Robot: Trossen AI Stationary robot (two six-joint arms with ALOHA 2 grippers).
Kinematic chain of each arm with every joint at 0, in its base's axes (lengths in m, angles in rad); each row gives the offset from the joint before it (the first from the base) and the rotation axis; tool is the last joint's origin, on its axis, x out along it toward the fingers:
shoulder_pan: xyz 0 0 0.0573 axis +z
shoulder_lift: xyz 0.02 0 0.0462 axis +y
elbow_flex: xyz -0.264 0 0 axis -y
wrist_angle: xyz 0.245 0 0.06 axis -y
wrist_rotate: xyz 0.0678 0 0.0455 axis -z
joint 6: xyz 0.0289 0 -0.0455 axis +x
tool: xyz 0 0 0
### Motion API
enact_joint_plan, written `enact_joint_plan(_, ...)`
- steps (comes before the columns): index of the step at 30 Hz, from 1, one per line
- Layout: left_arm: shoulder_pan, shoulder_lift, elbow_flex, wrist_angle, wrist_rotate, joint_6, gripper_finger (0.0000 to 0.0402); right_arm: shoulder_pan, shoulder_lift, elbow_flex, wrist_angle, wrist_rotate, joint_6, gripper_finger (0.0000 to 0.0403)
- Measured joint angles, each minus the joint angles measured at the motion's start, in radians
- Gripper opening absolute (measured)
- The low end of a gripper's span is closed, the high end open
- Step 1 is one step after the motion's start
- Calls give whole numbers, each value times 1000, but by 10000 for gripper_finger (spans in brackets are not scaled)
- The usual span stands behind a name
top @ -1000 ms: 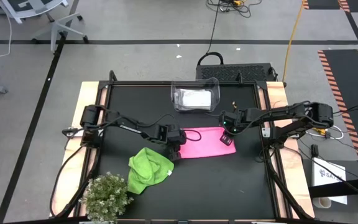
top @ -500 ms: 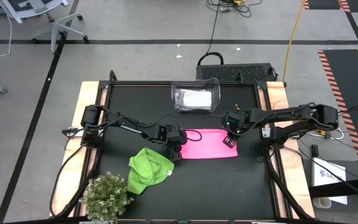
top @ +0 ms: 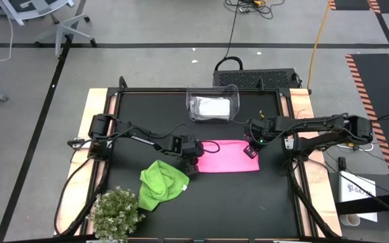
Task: Fold microfiber towels
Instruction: Fold the pink microfiber cloth
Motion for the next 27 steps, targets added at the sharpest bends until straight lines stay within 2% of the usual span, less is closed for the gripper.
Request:
enact_joint_plan(12,2,2,0,15,0,2,115,0,-1,2,4,5,6,0)
enact_joint_plan(14,2,2,0,15,0,2,115,0,-1,2,4,-2,30,0)
enact_joint_plan(21,2,1,0,17,-1,-1,115,0,-2,3,7,-131,169,0)
enact_joint_plan(27,2,1,-1,38,0,-2,115,-1,-2,44,8,-109,203,0)
